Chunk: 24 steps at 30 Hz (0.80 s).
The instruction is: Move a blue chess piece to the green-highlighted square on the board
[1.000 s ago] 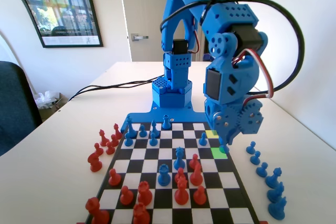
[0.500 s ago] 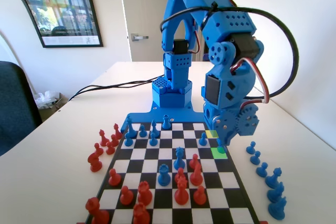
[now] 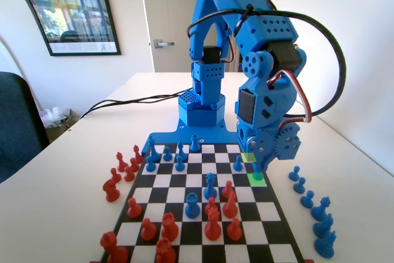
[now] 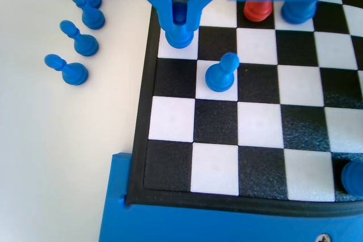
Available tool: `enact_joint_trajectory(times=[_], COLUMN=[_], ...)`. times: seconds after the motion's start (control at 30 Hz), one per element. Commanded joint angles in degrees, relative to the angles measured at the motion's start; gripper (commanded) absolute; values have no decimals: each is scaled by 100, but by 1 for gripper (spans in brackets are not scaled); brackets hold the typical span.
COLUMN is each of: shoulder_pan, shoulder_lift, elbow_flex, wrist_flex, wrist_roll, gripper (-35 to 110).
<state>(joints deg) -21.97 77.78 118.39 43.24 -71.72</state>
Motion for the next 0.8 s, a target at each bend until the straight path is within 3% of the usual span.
enact_joint_trajectory(times=[0.0,0.77], shoulder_pan=[9,-26], shoulder_lift=[123,88], elbow_flex=[-132,-97], wrist_flex=[-26,-132], wrist_roll=[-123,-167], gripper=[1,1])
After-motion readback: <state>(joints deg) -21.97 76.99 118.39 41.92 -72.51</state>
